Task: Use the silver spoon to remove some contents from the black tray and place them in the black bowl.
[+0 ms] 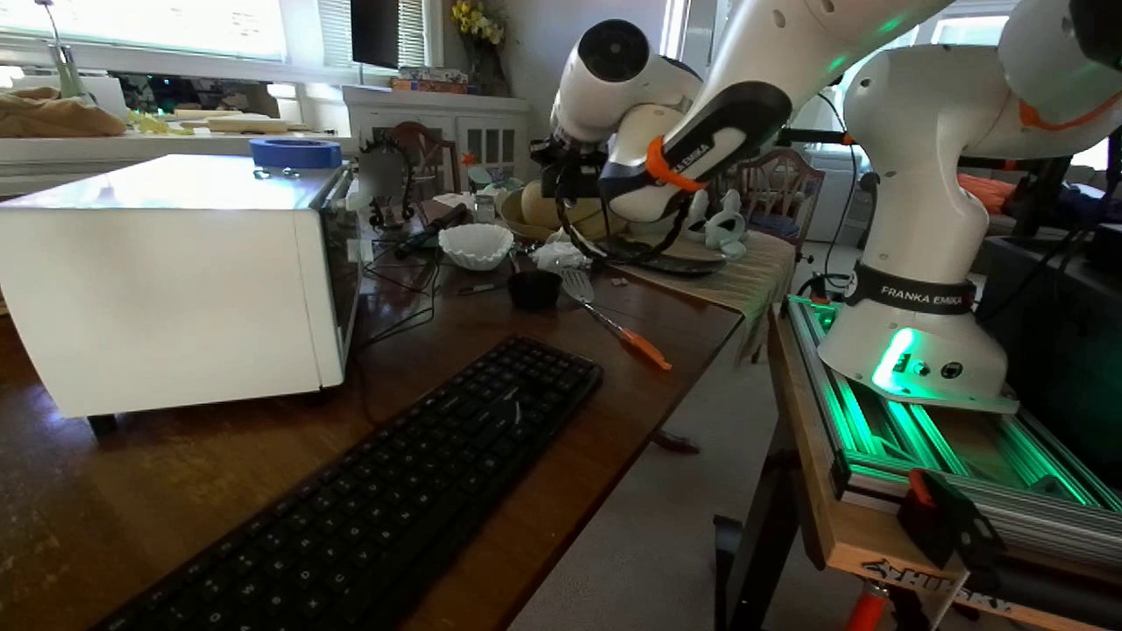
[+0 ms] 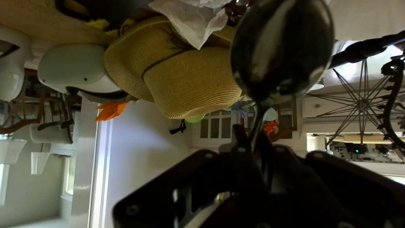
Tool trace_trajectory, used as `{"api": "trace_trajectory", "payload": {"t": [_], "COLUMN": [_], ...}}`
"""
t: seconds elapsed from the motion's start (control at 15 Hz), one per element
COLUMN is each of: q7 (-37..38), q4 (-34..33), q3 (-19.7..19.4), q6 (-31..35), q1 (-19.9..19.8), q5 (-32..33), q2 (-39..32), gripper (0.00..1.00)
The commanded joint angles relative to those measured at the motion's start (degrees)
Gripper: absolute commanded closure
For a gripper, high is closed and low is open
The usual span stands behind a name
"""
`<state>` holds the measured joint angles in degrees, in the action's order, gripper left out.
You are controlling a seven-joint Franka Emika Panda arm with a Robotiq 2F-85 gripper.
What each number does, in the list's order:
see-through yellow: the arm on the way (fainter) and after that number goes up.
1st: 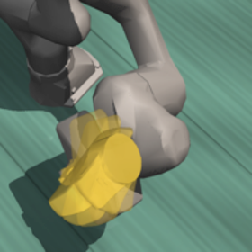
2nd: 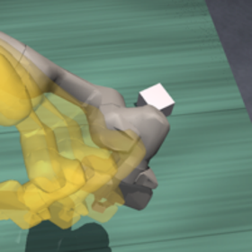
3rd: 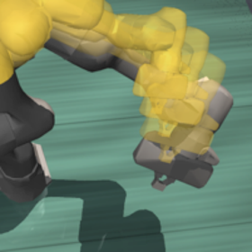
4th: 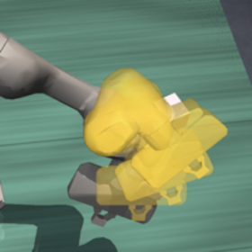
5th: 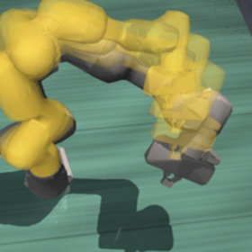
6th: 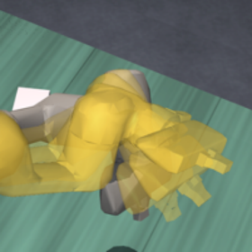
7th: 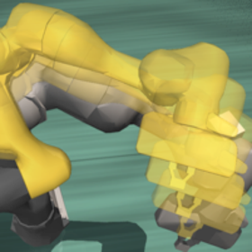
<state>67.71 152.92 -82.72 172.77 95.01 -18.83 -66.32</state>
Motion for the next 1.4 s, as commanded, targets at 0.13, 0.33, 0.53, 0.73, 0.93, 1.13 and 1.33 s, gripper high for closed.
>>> {"api": "trace_trajectory", "payload": {"t": [0.13, 0.33, 0.53, 0.73, 0.93, 1.13, 1.33], "q7": [-5.4, -8.3, -12.5, -16.3, -21.2, -27.4, -35.2], "q4": [7.5, 4.9, 4.5, 4.5, 4.5, 4.5, 4.5], "q3": [-1.7, -0.2, 0.9, 1.9, 2.6, 1.4, -0.6], "q6": [14.2, 19.9, 24.7, 26.7, 26.1, 23.7, 20.4], "q1": [3.0, -0.3, -2.2, -3.9, -5.5, -5.9, -5.5], "q5": [-4.8, -4.2, -3.3, -1.1, 0.4, 0.8, -0.3], "q2": [15.1, 21.8, 29.7, 37.5, 45.1, 52.7, 59.8], "gripper": [0.98, 0.98, 0.98, 0.98, 0.98, 0.98, 0.98]}}
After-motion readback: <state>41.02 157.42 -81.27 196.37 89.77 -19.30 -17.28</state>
